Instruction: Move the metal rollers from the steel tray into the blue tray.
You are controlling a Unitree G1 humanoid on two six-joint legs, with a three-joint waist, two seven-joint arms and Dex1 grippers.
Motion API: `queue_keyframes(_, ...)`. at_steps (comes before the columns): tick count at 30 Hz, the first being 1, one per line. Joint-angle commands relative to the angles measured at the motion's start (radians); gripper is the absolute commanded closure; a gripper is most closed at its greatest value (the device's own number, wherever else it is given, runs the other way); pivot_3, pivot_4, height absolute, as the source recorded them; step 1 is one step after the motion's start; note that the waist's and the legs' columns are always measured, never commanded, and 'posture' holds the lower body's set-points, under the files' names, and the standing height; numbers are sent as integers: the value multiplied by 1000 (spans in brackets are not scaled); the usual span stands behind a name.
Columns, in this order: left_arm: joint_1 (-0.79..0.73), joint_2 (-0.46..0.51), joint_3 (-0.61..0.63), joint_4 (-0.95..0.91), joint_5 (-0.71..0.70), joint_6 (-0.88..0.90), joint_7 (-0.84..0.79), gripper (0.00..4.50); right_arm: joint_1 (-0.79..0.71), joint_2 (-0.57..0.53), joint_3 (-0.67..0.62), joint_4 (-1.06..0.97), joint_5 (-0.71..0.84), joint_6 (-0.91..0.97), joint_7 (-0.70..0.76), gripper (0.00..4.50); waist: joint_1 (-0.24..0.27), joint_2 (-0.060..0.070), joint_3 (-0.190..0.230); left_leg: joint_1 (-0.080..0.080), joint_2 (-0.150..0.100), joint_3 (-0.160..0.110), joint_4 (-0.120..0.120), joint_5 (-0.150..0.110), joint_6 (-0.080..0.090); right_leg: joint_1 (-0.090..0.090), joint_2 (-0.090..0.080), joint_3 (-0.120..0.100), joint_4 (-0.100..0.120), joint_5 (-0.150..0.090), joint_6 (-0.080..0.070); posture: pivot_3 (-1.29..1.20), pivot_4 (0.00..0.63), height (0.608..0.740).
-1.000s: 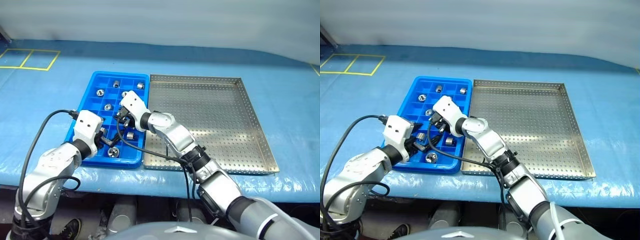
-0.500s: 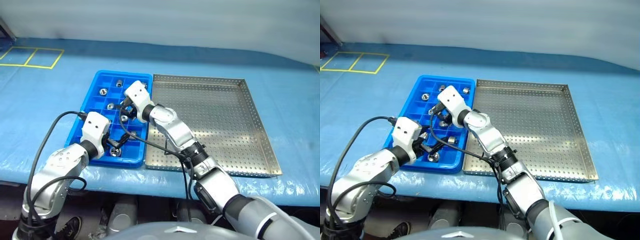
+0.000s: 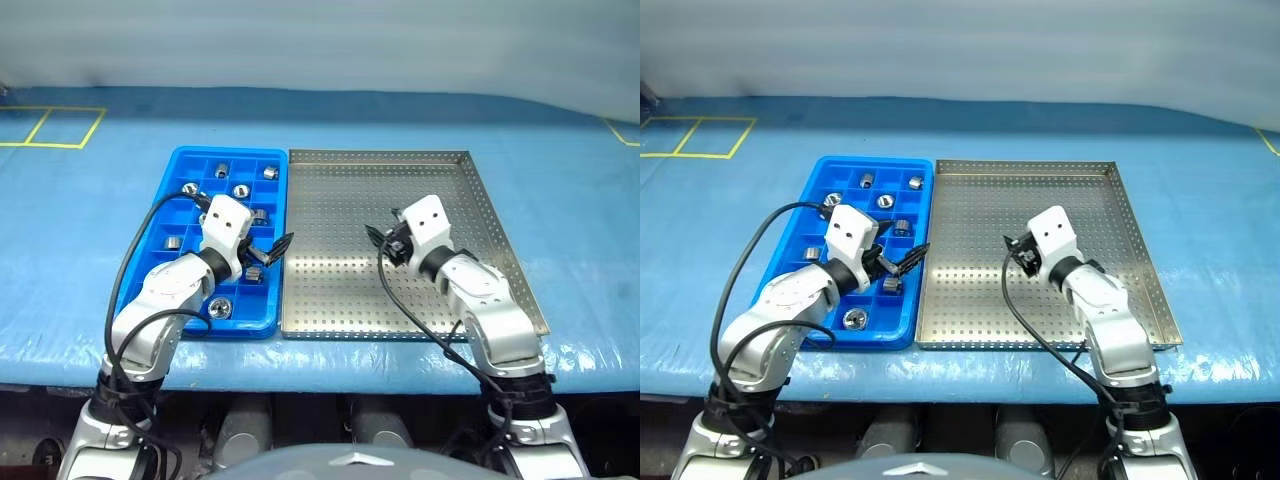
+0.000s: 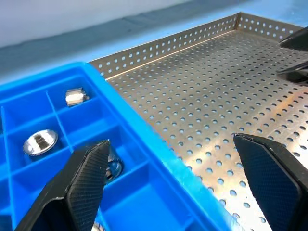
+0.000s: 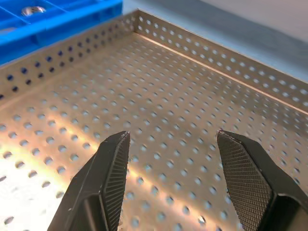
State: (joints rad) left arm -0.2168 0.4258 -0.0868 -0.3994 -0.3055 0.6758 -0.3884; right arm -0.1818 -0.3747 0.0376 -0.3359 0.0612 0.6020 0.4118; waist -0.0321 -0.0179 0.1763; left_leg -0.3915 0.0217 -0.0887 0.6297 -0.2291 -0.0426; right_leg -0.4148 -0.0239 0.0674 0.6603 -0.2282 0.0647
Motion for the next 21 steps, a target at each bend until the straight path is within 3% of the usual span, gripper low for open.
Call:
queue_keyframes(1,-9,16,-11,10,9,-37,-50,0,6,-29,-15,-65,24,18,26,591,-7,0,0,0,0,0,0,0,0,0,0,0,0,0,0,14,150,740)
queue_keyframes(3,-3,32,-28,19,17,-42,-79,0,8,-52,-12,-85,49,52,59,45,-10,0,0,0,0,0,0,0,0,0,0,1,0,0,1,13,150,740)
queue_keyframes(9,32,55,-39,4,35,-58,-111,0,5,-103,3,-145,94,75,126,45,-6,0,0,-1,0,0,1,0,0,0,0,1,-1,0,1,21,150,740)
queue_keyframes(21,25,46,-22,2,36,-63,-111,0,-14,-92,19,-131,87,76,90,45,-3,0,0,-1,0,0,2,0,0,0,0,1,-1,1,2,24,150,740)
